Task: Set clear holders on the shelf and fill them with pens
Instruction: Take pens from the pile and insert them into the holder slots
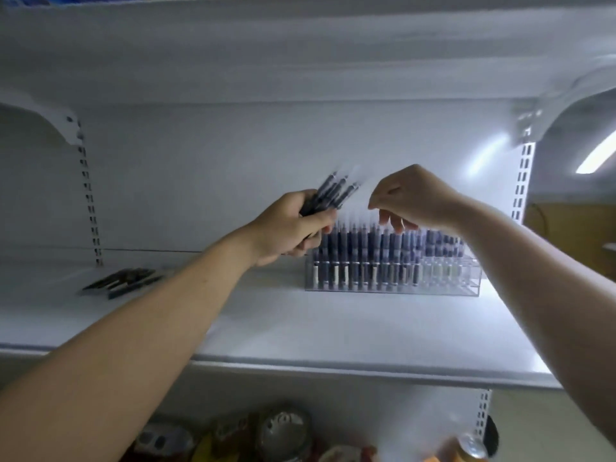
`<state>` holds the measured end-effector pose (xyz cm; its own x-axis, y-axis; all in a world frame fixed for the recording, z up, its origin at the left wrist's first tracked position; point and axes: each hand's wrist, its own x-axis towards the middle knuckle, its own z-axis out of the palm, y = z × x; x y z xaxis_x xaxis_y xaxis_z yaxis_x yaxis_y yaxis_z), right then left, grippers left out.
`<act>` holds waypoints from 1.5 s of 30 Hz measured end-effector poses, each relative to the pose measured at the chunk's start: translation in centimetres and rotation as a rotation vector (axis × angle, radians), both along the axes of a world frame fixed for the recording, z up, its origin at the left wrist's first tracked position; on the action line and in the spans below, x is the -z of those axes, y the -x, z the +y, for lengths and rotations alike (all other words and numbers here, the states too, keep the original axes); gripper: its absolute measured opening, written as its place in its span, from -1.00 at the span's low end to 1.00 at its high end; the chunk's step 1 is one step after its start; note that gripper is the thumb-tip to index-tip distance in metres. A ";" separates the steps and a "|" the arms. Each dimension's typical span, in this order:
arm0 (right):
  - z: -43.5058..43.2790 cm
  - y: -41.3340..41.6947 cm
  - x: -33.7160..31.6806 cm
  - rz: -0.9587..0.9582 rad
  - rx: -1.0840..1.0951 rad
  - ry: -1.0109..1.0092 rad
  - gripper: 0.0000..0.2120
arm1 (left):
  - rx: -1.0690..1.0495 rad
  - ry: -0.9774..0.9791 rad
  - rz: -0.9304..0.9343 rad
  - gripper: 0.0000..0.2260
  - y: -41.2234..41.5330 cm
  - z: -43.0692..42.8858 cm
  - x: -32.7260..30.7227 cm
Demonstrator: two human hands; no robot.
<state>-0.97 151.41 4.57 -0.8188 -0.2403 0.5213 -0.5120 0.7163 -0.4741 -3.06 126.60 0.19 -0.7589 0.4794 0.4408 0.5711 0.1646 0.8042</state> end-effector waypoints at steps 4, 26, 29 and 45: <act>5.1 0.5 0.9 0.109 0.064 0.197 -0.86 | 0.110 0.026 0.020 -0.89 0.7 5.9 -0.3; 9.0 2.5 6.4 -0.082 -0.267 0.662 -0.79 | 0.148 -0.052 0.030 -0.77 3.0 11.8 3.5; 8.7 2.7 6.7 -0.107 -0.269 0.674 -0.75 | 0.129 -0.045 0.021 -0.78 3.0 11.7 3.8; 8.9 3.3 6.4 0.302 0.171 0.647 -0.85 | 0.062 -0.009 0.006 -0.85 3.0 11.1 4.4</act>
<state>-4.24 160.36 -1.86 -0.6158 0.3104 0.7242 -0.5932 0.4223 -0.6854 -6.02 137.69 -4.23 -0.7252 0.5210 0.4501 0.5850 0.1216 0.8018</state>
